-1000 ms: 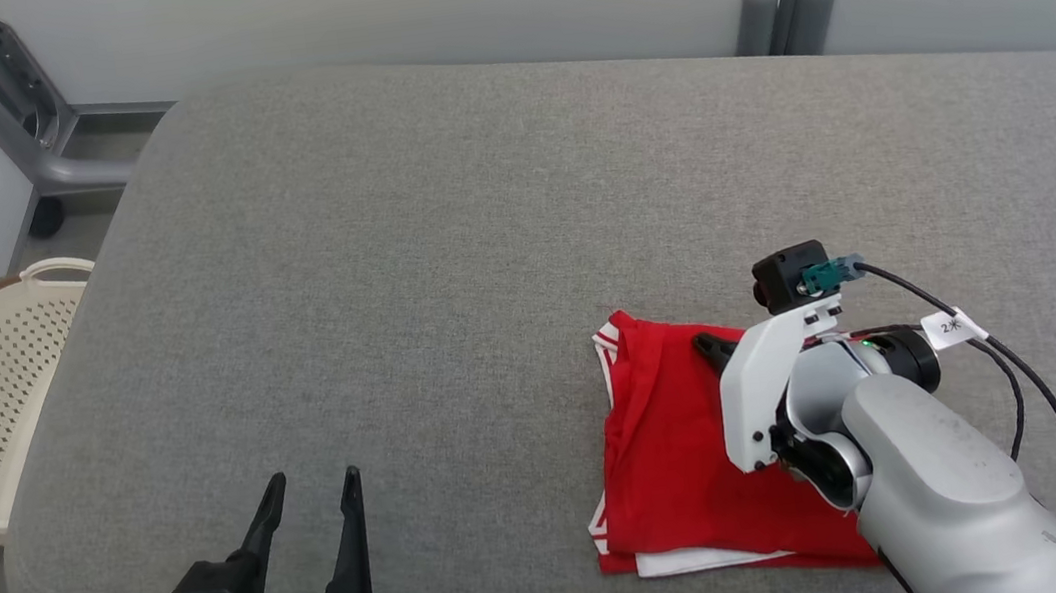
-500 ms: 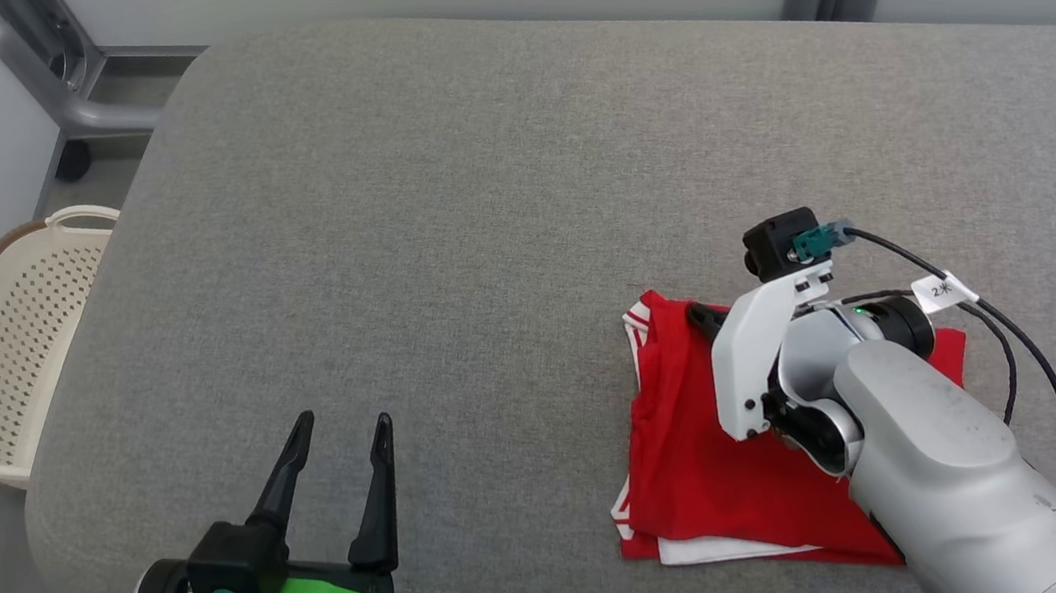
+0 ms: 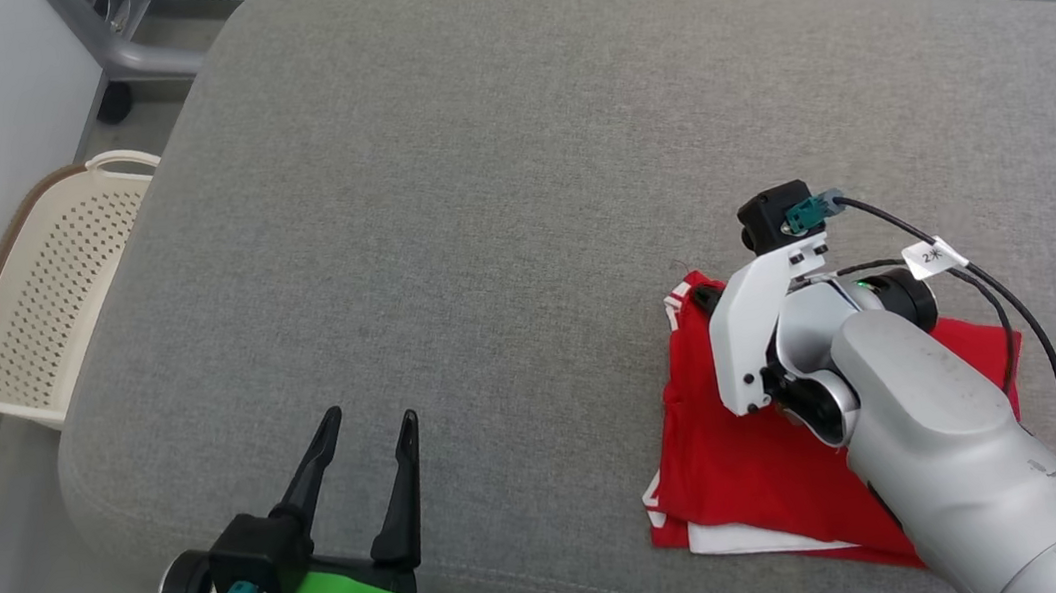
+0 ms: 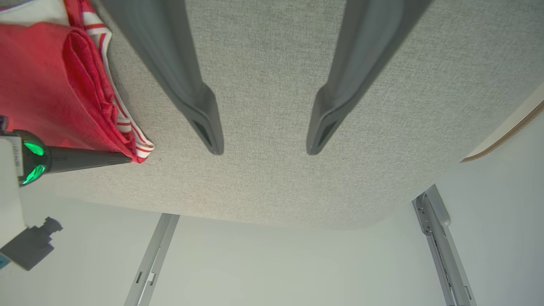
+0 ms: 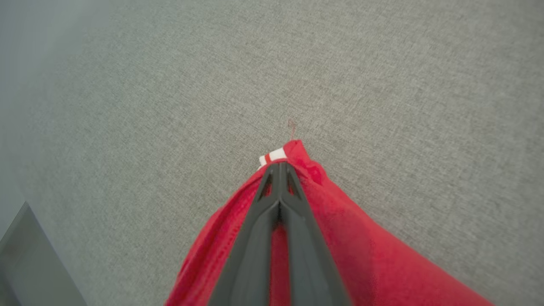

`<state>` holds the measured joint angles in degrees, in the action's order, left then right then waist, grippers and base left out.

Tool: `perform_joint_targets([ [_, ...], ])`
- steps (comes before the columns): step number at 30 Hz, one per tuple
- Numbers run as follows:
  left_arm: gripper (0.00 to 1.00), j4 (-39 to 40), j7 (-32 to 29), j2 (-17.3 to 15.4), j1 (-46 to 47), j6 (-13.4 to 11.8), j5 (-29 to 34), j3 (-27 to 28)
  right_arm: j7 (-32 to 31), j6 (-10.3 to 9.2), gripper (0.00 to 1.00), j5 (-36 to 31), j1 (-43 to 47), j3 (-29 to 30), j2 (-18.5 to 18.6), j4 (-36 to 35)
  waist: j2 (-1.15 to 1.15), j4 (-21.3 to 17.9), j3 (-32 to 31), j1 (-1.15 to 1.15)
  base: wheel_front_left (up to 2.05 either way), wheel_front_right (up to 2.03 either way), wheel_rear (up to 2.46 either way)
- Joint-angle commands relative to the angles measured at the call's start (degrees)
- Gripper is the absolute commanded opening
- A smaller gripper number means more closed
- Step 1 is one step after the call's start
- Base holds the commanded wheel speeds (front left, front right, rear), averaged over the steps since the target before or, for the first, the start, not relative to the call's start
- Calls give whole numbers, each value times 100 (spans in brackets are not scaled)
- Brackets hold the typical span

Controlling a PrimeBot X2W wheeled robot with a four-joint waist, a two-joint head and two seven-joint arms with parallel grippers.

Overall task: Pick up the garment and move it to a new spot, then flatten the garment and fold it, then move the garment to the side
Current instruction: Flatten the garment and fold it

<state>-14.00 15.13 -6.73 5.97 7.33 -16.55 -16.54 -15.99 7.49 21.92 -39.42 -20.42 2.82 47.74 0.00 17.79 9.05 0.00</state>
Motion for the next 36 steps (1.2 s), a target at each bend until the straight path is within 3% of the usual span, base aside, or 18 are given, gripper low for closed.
perform_joint_targets([
  [1,100,-17,4,5,84,17,-21,-13,11,-1,0,9,-87,-14,17,48,0,90,63,0,0,0,0],
  [13,100,-125,4,35,128,19,-145,-203,-5,-1,0,88,-405,-136,15,417,0,367,110,0,0,0,0],
  [21,100,-197,5,-5,47,20,-187,-156,112,-1,0,396,-667,-451,17,218,0,328,-45,0,0,0,0],
  [22,100,-202,4,-16,18,20,-184,-143,137,-1,8,416,-692,-487,17,187,0,304,-91,0,0,0,0],
  [23,100,-206,4,-30,-15,20,-176,-132,183,-1,59,421,-712,-509,17,157,0,273,-140,0,0,0,0],
  [24,100,-207,4,-45,-42,20,-165,-119,211,-1,100,420,-728,-522,17,138,0,238,-191,0,0,0,0],
  [31,100,-206,5,-145,-273,20,-134,-52,165,-1,100,249,-567,-233,18,-81,0,-174,-624,0,0,0,0],
  [36,100,-219,5,-199,-407,20,-146,-80,-106,-1,100,-397,-283,413,96,-218,0,-435,-824,0,0,0,0],
])
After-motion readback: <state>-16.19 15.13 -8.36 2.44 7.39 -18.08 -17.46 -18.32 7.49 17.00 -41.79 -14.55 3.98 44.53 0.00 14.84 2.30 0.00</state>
